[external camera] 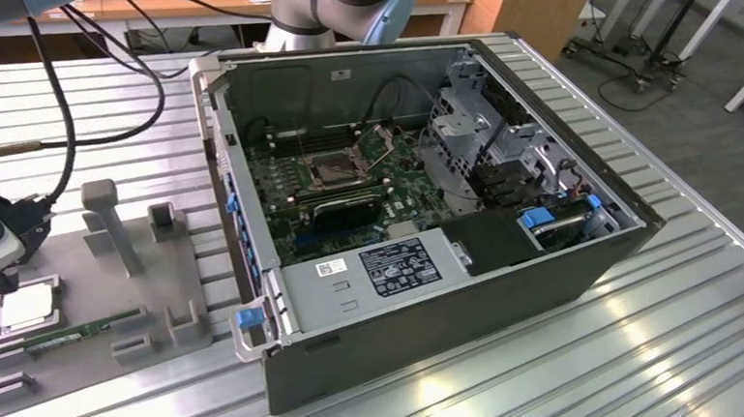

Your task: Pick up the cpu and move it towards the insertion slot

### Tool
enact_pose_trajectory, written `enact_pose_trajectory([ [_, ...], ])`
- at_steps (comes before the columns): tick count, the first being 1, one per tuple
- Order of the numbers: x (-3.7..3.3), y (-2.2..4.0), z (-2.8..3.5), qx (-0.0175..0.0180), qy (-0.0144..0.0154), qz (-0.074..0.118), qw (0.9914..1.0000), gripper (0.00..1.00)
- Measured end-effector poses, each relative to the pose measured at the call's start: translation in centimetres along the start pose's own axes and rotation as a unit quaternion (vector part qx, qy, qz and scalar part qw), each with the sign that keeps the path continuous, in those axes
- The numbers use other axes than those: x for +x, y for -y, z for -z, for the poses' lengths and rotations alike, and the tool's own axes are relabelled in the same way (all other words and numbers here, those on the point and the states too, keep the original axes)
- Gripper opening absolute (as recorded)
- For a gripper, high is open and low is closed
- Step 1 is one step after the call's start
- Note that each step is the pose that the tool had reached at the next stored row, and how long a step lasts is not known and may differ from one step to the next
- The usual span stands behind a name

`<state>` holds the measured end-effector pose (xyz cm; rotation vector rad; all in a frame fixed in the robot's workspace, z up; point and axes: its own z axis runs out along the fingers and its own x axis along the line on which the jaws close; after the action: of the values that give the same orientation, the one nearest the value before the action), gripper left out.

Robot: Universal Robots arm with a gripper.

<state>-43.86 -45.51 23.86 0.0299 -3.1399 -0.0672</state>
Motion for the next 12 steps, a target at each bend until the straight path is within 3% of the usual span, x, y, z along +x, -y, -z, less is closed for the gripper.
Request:
enact_pose_trajectory([
  [12,0.07,0.29,-1.08,0.0000,0.0000,0.000,1.00000,0.11],
])
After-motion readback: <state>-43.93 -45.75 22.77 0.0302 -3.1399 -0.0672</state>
